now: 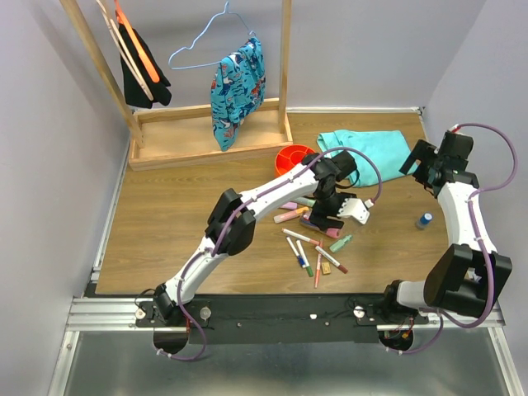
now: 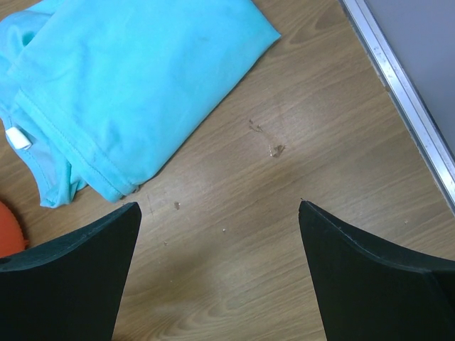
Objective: Sort the stationery into containers
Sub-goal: Pick up the stationery from the center of the board.
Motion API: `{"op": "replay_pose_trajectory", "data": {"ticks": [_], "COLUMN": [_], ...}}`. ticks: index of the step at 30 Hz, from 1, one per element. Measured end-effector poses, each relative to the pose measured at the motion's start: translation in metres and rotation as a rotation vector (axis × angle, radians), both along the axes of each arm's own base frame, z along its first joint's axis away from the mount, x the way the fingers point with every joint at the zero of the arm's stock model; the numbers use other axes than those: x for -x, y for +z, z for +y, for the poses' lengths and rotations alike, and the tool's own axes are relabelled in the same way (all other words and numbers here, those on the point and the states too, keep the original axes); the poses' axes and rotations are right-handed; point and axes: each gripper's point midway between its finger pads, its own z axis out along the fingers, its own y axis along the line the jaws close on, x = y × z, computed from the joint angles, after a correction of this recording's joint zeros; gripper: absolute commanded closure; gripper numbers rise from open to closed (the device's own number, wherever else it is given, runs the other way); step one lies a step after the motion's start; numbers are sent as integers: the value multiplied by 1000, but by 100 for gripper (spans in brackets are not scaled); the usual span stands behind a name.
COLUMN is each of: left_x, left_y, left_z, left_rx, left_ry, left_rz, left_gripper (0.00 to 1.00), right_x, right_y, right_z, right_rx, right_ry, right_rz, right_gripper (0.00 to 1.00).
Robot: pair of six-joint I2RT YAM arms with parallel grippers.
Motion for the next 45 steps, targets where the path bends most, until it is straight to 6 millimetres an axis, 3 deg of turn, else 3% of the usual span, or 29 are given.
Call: {"op": "replay_pose_trajectory", "data": {"ticks": [9, 21, 35, 37, 39, 42, 45], "left_x": [-9, -9, -14, -16, -17, -17, -18], "left_y": [-8, -50, -58, -58, -59, -59, -57], "left_z": [-7, -1, -12, -14, -15, -14, -16], "left_rx": [4, -71, -41, -31, -21, -14, -6], "left_ry": [57, 94, 165, 174, 185, 203, 218], "left_rz": [-8, 24, 32, 30, 28, 32, 38], "left_gripper": [27, 30, 40, 47, 61, 75, 84], "right_x": [0, 3, 6, 7, 7, 7, 7], "right_y": [-2, -7, -19, -20, -22, -25, -27], "right_z": [1, 2, 3, 3, 3, 4, 4], "right_rx": [-5, -3, -8, -8, -9, -11, -10], "right_ry": [5, 11, 18, 19, 20, 22, 25], "right_rz": [2, 16, 42, 44, 48, 55, 61], "right_gripper": [0, 0, 0, 0, 0, 0, 0]}}
